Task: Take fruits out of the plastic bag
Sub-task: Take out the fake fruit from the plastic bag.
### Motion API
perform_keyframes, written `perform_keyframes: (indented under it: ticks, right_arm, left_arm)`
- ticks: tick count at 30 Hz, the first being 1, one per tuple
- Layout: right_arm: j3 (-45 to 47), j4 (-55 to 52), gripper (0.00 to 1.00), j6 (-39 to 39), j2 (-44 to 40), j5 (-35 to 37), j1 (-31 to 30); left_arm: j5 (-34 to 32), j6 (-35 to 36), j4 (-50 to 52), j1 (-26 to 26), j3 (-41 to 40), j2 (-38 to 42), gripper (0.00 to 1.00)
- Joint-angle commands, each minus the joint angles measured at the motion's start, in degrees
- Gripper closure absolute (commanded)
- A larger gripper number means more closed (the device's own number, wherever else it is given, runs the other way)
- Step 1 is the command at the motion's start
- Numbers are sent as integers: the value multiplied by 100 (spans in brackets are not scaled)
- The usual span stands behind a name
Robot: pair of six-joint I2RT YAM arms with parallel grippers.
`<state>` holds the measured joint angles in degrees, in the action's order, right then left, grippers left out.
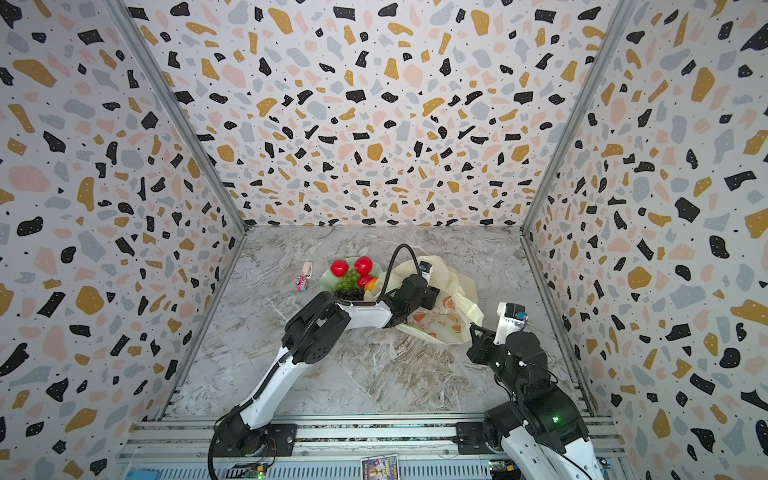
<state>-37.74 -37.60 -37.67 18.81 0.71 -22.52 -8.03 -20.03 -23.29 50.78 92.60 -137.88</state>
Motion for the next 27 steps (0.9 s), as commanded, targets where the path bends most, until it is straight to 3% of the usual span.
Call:
perform_keyframes:
  ticks: [1,9,20,27]
  right_arm:
    - [8,177,100,-20,53,91,-20]
    - [-344,25,100,-81,651,710,-25]
    - [-464,160,100,-334,954,1040,-24]
    - [-376,236,100,-373,888,1098,-24]
  left_arm:
    - [452,247,-473,-9,-301,634,74]
    - [1107,929,-943,-1,-1429,1702,74]
    - [2412,2148,34,-7,-1946,2730,75]
    - [3244,2229,448,-184,-1964,3672,77]
